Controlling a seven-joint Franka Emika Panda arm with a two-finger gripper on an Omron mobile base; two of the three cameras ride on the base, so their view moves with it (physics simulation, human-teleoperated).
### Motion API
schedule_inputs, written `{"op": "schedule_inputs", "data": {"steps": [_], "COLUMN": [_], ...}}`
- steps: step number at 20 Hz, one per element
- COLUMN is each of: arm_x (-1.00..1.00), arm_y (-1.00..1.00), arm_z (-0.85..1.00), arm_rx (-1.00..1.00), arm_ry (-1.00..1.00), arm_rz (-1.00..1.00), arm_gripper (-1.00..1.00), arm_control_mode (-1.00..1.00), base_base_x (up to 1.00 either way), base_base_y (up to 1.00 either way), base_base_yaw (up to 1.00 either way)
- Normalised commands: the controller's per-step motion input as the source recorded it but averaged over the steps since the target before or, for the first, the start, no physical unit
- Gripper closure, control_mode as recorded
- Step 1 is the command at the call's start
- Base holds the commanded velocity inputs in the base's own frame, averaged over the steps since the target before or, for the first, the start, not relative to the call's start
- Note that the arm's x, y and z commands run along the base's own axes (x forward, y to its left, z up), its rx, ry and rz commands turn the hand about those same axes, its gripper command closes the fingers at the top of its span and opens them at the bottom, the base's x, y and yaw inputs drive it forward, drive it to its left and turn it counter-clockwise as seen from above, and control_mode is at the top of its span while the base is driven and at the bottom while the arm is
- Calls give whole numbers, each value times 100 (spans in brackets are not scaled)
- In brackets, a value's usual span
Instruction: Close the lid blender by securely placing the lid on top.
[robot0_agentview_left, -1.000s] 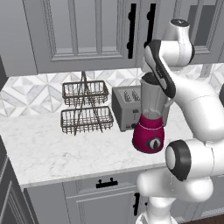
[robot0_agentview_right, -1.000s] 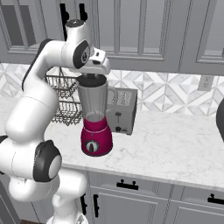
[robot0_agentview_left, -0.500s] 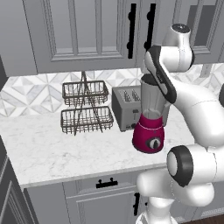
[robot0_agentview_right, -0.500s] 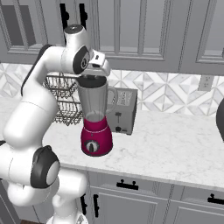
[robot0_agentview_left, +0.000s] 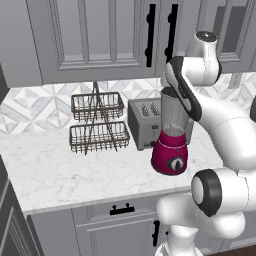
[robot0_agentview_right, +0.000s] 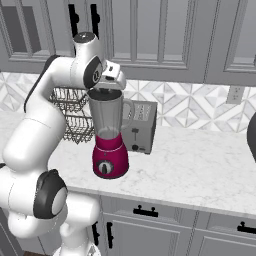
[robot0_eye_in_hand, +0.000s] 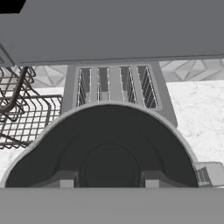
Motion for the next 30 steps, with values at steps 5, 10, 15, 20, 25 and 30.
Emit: {"op": "schedule_inputs", "data": {"steps": [5, 10, 15, 20, 25, 30], "arm_x": [0, -1, -28, -72, -99, -100], "arm_y": [0, 0, -5, -16, -18, -28], "arm_z": [-90, -77, -46, -14, -9, -4], "arm_rx": [0, 0, 0, 0, 0, 0], "arm_ry": [-1, -7, -3, 1, 7, 1], "arm_rz": [0, 0, 0, 0, 0, 0], "arm_gripper": [100, -100, -100, -100, -100, -100], "arm_control_mode": [-100, -100, -100, -100, -100, -100], "base_base_x": [0, 0, 0, 0, 0, 0], "base_base_y": [0, 0, 0, 0, 0, 0], "base_base_yaw": [0, 0, 0, 0, 0, 0]}}
